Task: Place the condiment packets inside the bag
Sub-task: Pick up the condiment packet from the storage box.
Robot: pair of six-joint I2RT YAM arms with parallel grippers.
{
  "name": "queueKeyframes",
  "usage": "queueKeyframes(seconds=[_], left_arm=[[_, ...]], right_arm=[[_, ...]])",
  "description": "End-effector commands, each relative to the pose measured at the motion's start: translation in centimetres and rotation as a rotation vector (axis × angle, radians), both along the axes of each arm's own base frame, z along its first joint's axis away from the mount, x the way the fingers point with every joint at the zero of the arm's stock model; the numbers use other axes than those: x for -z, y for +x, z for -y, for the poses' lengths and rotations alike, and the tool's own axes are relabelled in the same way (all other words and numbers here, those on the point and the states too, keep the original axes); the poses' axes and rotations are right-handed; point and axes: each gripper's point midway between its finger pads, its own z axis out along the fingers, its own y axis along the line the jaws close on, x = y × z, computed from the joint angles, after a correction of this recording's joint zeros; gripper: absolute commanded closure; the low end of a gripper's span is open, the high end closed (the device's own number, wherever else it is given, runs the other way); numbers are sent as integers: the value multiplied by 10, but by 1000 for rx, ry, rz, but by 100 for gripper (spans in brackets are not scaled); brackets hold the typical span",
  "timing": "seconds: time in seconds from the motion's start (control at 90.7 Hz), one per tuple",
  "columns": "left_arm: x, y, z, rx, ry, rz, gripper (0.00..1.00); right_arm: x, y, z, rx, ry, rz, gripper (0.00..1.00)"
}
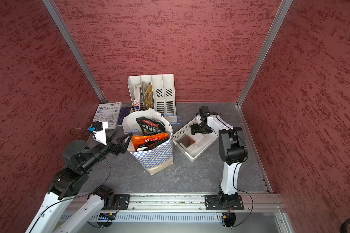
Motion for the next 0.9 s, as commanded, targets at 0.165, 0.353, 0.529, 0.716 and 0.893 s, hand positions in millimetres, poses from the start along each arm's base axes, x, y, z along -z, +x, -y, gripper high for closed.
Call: queueKeyframes(seconds=[0.165,0.353,0.529,0.716,0.893], left_arm=[[-6,-3,-35,-171,72,42,0],[-8,-5,-36,-174,83,48,0],[-7,-4,-36,-173,84,47,0],[-7,-5,-37,-175,93,47,0],[-6,0,-49,-250,105,29,0]], right_arm=[[14,-8,-10,-39,105,-71,8],[11,-3,2,-26,33,-20,8],[-5,11,28,30,-75,36,1],[11,7,23,13,-15,-45,2],[19,-3,0,-17,124,-91,5]])
